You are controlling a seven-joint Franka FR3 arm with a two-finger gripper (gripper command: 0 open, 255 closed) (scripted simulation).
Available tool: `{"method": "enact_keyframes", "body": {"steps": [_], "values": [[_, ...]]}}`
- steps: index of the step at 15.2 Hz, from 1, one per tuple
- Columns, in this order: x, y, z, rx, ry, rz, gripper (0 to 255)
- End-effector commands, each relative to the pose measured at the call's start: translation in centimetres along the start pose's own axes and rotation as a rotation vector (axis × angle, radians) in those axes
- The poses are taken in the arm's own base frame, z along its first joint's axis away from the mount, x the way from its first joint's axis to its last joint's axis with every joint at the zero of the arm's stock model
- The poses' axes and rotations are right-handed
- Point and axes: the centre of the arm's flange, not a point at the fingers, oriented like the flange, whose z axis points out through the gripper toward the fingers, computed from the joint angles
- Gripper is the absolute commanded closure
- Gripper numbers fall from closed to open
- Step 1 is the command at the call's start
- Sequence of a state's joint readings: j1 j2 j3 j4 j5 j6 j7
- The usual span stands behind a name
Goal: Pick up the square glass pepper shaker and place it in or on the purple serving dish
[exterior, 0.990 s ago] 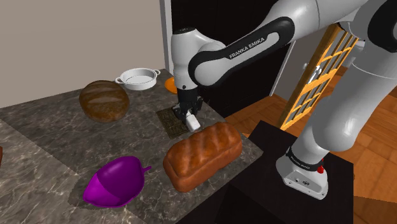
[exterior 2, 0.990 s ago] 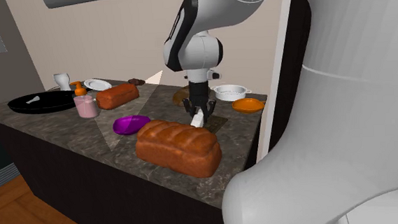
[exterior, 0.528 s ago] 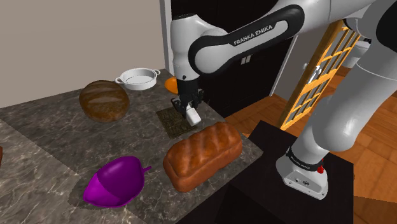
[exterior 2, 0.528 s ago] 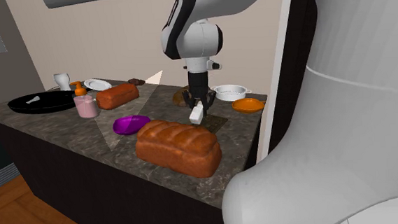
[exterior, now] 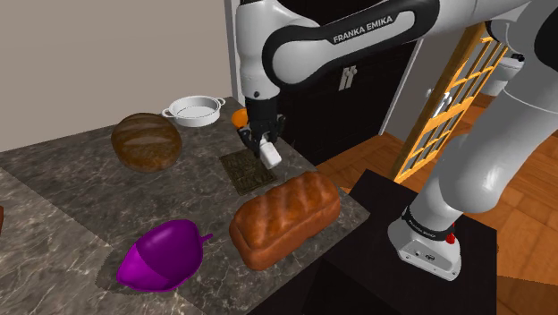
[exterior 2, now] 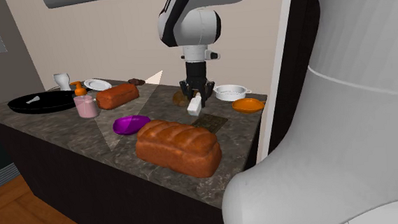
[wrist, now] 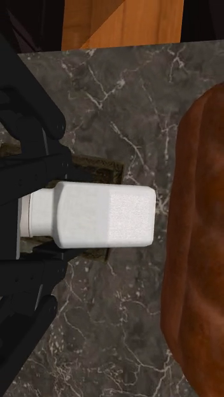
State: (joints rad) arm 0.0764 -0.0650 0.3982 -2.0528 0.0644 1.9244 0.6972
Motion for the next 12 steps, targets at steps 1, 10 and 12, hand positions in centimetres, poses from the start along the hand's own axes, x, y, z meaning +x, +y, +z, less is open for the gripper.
{"method": "enact_keyframes", "body": {"steps": [1,10,12], "values": [[-0.5,-2.0,-0.2,0.000,0.000,0.000,255],[-2.9,-13.6,-0.2,0.000,0.000,0.000,255],[-3.4,-16.2,-0.2,0.000,0.000,0.000,255]]}}
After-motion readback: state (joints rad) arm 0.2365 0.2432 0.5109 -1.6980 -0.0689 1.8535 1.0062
